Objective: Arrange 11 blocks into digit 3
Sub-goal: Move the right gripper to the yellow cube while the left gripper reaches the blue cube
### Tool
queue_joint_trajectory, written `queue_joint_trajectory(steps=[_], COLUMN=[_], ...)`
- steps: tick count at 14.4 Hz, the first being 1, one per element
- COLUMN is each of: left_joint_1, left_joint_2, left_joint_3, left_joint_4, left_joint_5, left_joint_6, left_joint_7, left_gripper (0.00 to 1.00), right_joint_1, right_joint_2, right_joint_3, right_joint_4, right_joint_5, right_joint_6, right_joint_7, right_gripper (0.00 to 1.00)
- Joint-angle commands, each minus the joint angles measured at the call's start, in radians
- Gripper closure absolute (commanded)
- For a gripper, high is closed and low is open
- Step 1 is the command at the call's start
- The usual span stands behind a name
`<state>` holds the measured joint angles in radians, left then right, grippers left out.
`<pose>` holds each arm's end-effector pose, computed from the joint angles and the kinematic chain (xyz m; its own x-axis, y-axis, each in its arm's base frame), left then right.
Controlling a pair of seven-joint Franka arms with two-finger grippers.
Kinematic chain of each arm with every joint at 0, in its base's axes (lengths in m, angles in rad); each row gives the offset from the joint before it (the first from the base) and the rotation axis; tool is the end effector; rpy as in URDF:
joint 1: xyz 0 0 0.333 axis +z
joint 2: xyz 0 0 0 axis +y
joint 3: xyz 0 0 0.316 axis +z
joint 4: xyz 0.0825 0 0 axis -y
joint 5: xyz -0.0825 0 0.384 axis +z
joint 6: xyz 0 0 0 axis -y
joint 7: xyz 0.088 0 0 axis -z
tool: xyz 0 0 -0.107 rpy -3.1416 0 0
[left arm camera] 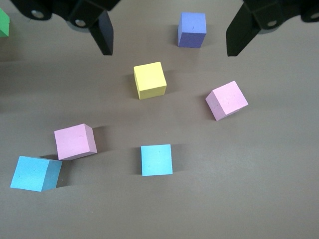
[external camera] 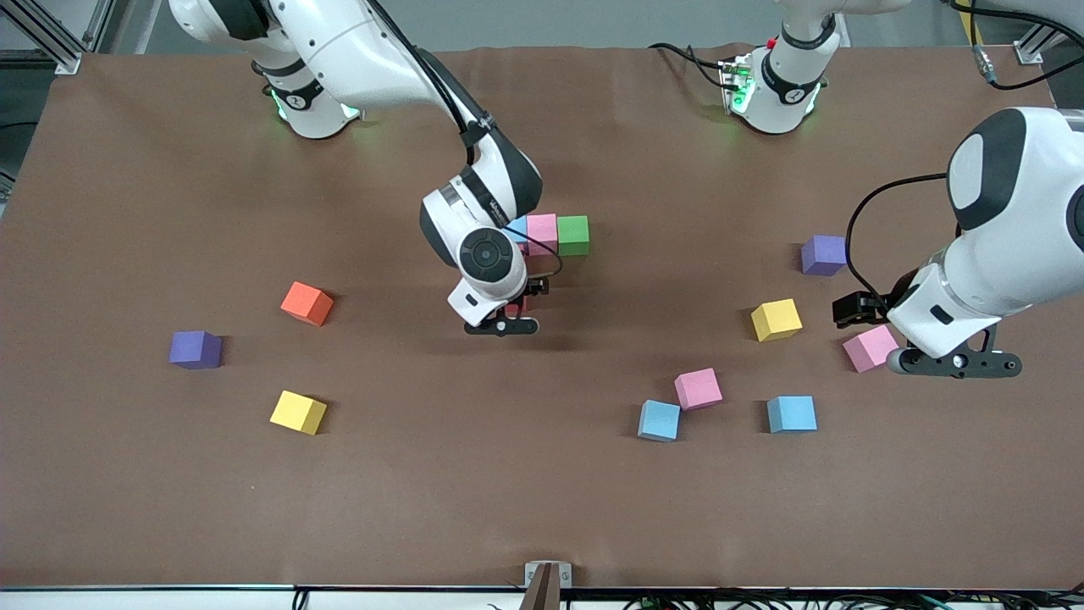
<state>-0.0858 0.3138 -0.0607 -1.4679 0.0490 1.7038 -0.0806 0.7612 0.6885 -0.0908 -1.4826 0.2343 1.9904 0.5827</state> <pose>0.6425 -0.0851 0.4952 0.9947 -0.0705 -0.0747 -0.0733 -0.9967 -0.0353 0.5303 0.4515 0.2568 0.9741 -0.0097 -0.2258 -0.0130 -0.9998 -0.0134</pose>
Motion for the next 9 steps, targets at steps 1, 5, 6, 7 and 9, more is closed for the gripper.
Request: queue_joint_trajectory(steps=[1, 5, 6, 7, 9], left_joint_1=[0.003, -0.012, -0.014, -0.014, -0.034], left_joint_2=[-0.021, -0.007, -0.006, 0.013, 0.08], left_joint_3=[-0.001, -0.004, -0.004, -0.004, -0.011], left_joint_4=[-0.014, -0.012, -0.012, -0.012, -0.005], left_joint_5=[0.002, -0.003, -0.003, 0.0, -0.002], left_joint_6=[0.005, 0.056, 0.077, 0.103, 0.178], left_joint_7=[0.013, -0.008, -0.008, -0.008, -0.005], left_gripper=[0.0, 0.0, 0.0, 0.0, 0.0], right_joint_1=[-0.052, -0.146, -0.173, -0.207, -0.282], right_joint_2=[-0.098, -0.155, -0.155, -0.153, -0.142], right_joint_3=[-0.01, -0.084, -0.096, -0.102, -0.102], right_joint_4=[0.015, 0.021, 0.021, 0.019, 0.019], right_joint_5=[0.008, 0.007, 0.005, 0.005, -0.009], right_joint_6=[-0.087, -0.082, -0.079, -0.076, -0.064], right_joint_7=[-0.004, -0.007, -0.009, -0.009, -0.012], right_gripper=[0.0, 0.0, 0.0, 0.0, 0.0])
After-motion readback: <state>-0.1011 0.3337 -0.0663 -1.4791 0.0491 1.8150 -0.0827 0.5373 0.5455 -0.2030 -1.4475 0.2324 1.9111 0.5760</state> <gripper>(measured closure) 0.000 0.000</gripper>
